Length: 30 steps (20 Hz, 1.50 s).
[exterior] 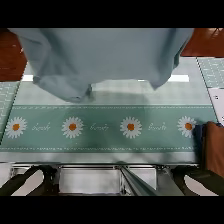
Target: Fold the shirts.
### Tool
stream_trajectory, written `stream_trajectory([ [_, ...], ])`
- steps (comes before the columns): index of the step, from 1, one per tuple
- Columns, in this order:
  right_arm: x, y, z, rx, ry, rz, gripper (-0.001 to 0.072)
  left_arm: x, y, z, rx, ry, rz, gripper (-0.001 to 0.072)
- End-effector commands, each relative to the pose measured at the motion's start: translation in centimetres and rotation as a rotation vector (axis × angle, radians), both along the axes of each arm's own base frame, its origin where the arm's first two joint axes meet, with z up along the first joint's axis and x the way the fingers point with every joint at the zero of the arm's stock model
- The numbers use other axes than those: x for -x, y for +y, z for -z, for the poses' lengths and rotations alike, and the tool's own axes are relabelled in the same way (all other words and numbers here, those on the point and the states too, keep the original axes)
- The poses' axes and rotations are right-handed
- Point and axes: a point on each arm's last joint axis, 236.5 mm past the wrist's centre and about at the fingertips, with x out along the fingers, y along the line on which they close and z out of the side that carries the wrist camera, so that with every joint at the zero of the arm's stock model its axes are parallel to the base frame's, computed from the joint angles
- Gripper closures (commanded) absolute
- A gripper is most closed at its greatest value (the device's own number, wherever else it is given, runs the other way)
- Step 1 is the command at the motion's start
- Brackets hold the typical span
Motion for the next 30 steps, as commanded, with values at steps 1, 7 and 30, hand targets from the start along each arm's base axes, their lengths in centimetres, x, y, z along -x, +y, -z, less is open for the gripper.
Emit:
stream_trajectory([
  [1,8.4,-3.6,-6.7,0.101,-0.177,0.088,0.0685,6.6,-0.3,-8.6,-0.094,-0.235,-0.051,0.0692],
  [7,19.0,-5.3,-9.7,0.131,-0.295,0.100,0.0685,16.9,-3.0,-12.3,-0.235,-0.432,-0.107,0.0692],
  [30,-13.2,-5.5,30.1,-0.106,0.584,0.207,0.0685,-16.0,0.3,27.9,0.070,0.519,-0.189,0.0691],
])
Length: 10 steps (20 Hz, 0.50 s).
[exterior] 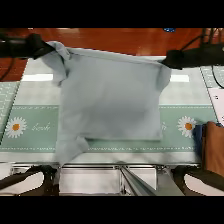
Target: Fold the shirts.
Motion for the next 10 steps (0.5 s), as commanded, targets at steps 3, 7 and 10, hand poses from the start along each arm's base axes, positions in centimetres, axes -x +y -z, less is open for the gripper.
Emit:
stream_trajectory([
  [3,-10.0,-0.2,5.6,-0.288,0.071,0.119,0.0685,-7.5,-2.5,10.3,0.102,0.130,-0.030,0.0692],
  [7,-11.8,0.1,7.2,-0.367,0.094,0.144,0.0301,-6.9,-4.9,13.5,0.094,0.219,0.051,0.0204],
  [10,-9.6,-4.5,6.7,-0.307,0.144,0.154,0.0302,-4.2,0.8,14.1,-0.015,0.336,0.071,0.0199],
])
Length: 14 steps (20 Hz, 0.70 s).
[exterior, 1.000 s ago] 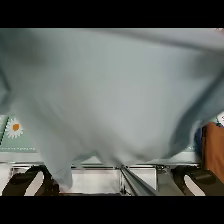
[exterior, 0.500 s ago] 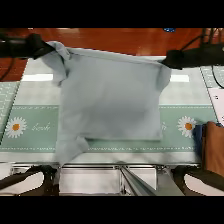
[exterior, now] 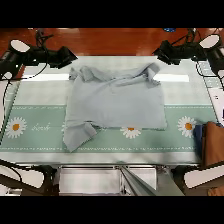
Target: Fold the shirts.
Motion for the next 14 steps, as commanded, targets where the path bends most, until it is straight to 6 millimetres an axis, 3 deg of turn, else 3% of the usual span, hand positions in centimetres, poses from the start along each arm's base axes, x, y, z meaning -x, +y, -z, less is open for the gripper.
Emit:
stream_trajectory([
  [1,2.8,-4.7,-0.1,0.033,0.087,-0.018,0.0303,4.1,6.3,2.4,-0.105,0.207,0.023,0.0199],
  [3,7.9,-8.5,0.5,0.186,0.208,-0.091,0.0303,9.0,11.6,3.5,-0.121,0.387,0.010,0.0199],
  [5,13.1,-12.3,2.5,0.325,0.357,-0.033,0.0303,13.3,14.2,4.4,-0.059,0.468,-0.076,0.0199],
  [6,15.2,-12.9,3.6,0.336,0.388,0.011,0.0303,16.1,14.7,5.4,-0.042,0.500,-0.109,0.0199],
  [10,21.7,-9.4,7.3,0.184,0.350,0.108,0.0303,27.3,13.3,9.6,0.063,0.667,-0.168,0.0199],
  [12,24.1,-7.6,8.0,0.131,0.326,0.122,0.0303,30.4,11.9,10.8,0.102,0.729,-0.173,0.0199],
  [14,26.4,-6.5,8.6,0.111,0.332,0.117,0.0303,31.6,10.3,11.7,0.122,0.758,-0.161,0.0199],
])
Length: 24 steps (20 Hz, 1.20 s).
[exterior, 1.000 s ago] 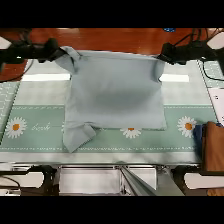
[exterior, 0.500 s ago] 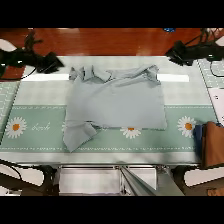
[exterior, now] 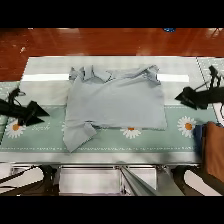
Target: Fold the shirts.
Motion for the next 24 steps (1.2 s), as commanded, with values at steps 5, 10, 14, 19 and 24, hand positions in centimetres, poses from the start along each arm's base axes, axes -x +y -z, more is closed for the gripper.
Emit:
stream_trajectory([
  [5,7.0,2.9,2.3,-0.053,0.018,0.016,0.0303,5.3,-6.4,4.3,0.048,0.102,0.080,0.0199],
  [10,7.3,2.1,2.3,-0.065,0.037,0.070,0.0303,2.6,-10.7,5.1,0.055,0.019,0.116,0.0204],
  [14,9.0,-0.9,3.6,-0.008,0.118,0.129,0.0303,2.8,-11.6,5.7,0.061,0.031,0.178,0.0692],
  [19,12.2,3.4,7.4,-0.166,0.295,0.048,0.0303,1.6,-11.3,5.0,0.056,-0.008,0.188,0.0691],
  [24,9.0,5.2,9.8,-0.215,0.273,0.090,0.0303,1.6,-11.4,5.0,0.057,-0.007,0.189,0.0691],
])
